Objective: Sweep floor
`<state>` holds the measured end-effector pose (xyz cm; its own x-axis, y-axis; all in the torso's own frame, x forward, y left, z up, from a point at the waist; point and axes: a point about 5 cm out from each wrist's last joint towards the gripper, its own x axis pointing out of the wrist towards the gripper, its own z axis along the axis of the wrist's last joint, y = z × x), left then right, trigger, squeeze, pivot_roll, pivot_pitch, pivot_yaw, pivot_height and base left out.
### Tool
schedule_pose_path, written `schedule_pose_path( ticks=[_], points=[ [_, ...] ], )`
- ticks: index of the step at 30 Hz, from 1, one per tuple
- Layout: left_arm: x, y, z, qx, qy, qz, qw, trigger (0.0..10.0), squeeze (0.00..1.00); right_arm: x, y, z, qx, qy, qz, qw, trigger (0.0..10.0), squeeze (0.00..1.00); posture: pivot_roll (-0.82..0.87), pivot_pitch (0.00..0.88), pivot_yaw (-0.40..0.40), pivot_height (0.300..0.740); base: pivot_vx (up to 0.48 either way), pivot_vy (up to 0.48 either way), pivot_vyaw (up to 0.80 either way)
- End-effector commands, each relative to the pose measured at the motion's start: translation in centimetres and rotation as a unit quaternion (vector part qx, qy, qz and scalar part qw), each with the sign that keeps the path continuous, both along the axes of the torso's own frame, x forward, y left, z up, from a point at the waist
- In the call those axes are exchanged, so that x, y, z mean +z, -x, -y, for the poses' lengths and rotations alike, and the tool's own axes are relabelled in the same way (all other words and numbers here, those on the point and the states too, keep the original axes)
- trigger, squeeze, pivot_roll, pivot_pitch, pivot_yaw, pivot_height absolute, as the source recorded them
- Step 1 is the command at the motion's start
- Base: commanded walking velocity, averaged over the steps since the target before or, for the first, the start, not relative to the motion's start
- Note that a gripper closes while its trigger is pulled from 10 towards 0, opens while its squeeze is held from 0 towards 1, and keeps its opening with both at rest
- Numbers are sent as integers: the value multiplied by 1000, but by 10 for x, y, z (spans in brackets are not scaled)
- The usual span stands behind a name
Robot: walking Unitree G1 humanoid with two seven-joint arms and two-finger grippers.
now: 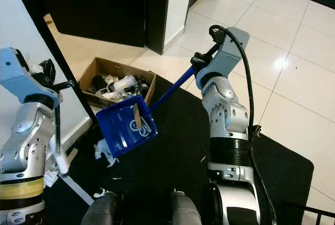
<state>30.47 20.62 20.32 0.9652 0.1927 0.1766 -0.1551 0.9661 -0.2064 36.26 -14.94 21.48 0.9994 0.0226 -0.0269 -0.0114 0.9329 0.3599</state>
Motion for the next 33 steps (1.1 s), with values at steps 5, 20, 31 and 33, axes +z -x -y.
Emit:
schedule_pose_path(
  ticks=[5, 20, 31, 33],
  points=[
    [3, 1, 0, 7, -17, 14, 1000, 10000, 0, 16, -1, 0, 1, -6, 39, 999, 10000, 0, 24, 74, -10, 740, 308, -365, 0],
    [-1, 0, -5, 21, -9, 8, 1000, 10000, 0, 14, -1, -1, 3, -4, 36, 999, 10000, 0, 23, 79, -11, 740, 381, -205, 0],
    [-3, -1, -8, 26, -4, 5, 1000, 10000, 0, 14, -1, 0, 4, -3, 38, 999, 10000, 0, 22, 81, -12, 740, 477, 0, 0],
    [-3, 0, -8, 27, -4, 6, 1000, 10000, 0, 19, 0, -3, 14, -6, 56, 998, 10000, 0, 23, 82, -14, 740, 480, 0, 0]
  ],
)
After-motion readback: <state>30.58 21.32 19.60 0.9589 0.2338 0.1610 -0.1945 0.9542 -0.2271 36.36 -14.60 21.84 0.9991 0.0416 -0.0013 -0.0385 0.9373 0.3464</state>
